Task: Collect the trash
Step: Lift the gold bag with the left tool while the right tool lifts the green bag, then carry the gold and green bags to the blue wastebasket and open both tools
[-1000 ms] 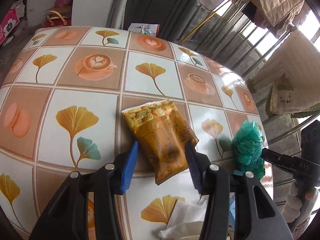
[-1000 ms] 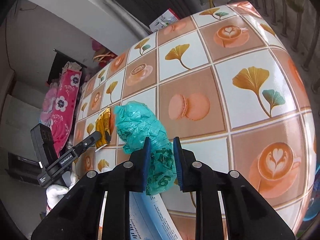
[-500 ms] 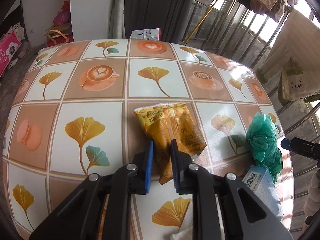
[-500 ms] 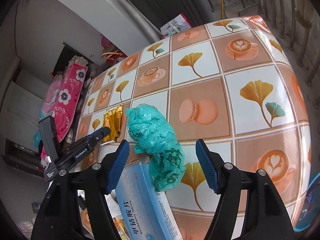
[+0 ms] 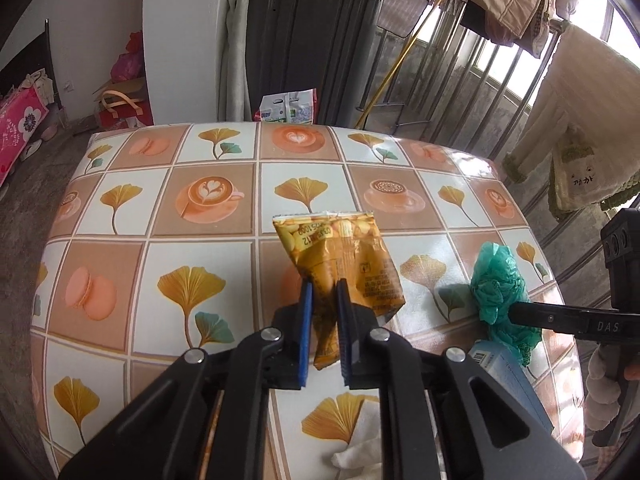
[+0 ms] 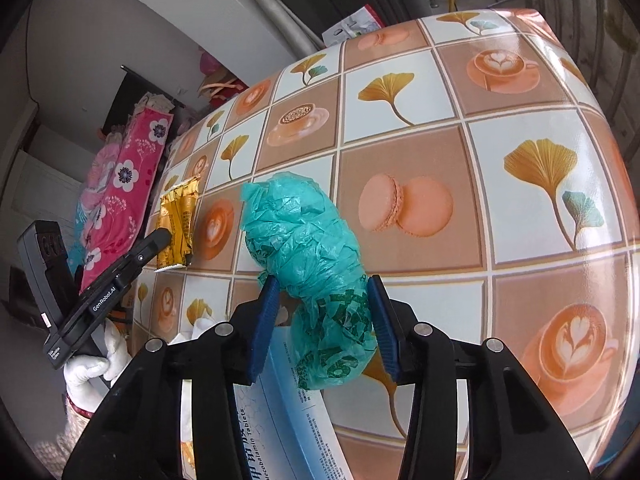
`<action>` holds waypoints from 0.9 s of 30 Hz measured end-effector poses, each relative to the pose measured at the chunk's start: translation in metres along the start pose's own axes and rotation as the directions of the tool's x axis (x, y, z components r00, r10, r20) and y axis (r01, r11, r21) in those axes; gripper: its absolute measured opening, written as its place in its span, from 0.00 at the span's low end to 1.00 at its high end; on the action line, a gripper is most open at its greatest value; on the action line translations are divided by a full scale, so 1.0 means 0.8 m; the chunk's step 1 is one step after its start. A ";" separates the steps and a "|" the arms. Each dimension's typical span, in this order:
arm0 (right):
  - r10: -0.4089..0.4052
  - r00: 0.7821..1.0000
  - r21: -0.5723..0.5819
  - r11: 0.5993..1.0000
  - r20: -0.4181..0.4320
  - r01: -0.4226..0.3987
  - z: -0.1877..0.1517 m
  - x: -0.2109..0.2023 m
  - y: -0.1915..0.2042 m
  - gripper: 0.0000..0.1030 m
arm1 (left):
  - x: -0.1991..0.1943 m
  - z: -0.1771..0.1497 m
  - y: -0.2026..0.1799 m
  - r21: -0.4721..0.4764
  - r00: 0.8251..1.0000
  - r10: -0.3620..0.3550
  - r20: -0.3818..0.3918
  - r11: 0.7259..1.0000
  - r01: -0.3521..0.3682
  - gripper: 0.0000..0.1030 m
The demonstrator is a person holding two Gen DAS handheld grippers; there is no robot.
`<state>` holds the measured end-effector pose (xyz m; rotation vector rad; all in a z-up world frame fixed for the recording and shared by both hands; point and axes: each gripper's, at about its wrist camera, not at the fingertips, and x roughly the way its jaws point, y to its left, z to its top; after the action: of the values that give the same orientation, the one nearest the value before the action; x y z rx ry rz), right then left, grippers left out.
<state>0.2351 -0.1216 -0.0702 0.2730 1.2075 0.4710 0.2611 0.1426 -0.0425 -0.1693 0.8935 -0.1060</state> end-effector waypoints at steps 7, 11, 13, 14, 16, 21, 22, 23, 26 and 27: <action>0.000 0.998 0.031 1.000 0.068 -0.002 -0.008 -0.040 -0.010 0.23 | -0.056 0.005 -0.012 0.037 0.995 0.022 0.098 0.999 -0.025 0.10; -0.006 0.994 0.029 1.000 0.109 0.003 -0.014 -0.066 -0.012 0.22 | -0.087 0.003 -0.026 0.067 0.988 0.024 0.150 0.997 -0.034 0.10; -0.011 0.992 0.020 1.000 0.125 0.009 -0.018 -0.079 -0.009 0.22 | -0.102 0.001 -0.035 0.084 0.984 0.025 0.174 0.996 -0.040 0.10; -0.016 0.991 0.013 1.000 0.133 0.014 -0.020 -0.085 -0.006 0.22 | -0.109 0.000 -0.039 0.094 0.982 0.024 0.186 0.995 -0.043 0.10; -0.022 0.989 0.000 1.000 0.145 0.023 -0.023 -0.098 -0.002 0.22 | -0.122 -0.003 -0.049 0.114 0.978 0.025 0.209 0.992 -0.050 0.10; -0.040 0.985 -0.034 0.998 0.169 0.046 -0.034 -0.134 0.007 0.22 | -0.147 -0.007 -0.075 0.155 0.971 -0.008 0.240 0.987 -0.030 0.10; -0.045 0.984 -0.039 0.998 0.172 0.053 -0.036 -0.143 0.006 0.22 | -0.151 -0.008 -0.082 0.164 0.970 -0.020 0.244 0.986 -0.021 0.10; -0.051 0.983 -0.041 0.997 0.175 0.059 -0.038 -0.152 0.005 0.22 | -0.154 -0.009 -0.089 0.174 0.969 -0.035 0.246 0.985 -0.009 0.10; -0.078 0.980 -0.037 0.996 0.186 0.086 -0.049 -0.186 -0.002 0.22 | -0.160 -0.008 -0.122 0.214 0.966 -0.102 0.238 0.976 0.050 0.10; -0.094 0.977 -0.028 0.995 0.191 0.101 -0.054 -0.200 -0.007 0.22 | -0.160 -0.007 -0.135 0.230 0.964 -0.133 0.229 0.970 0.079 0.10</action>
<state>0.1511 -0.2063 0.0456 0.2205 1.0198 0.3729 0.1750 0.0568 0.0726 -0.0231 0.6219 -0.2771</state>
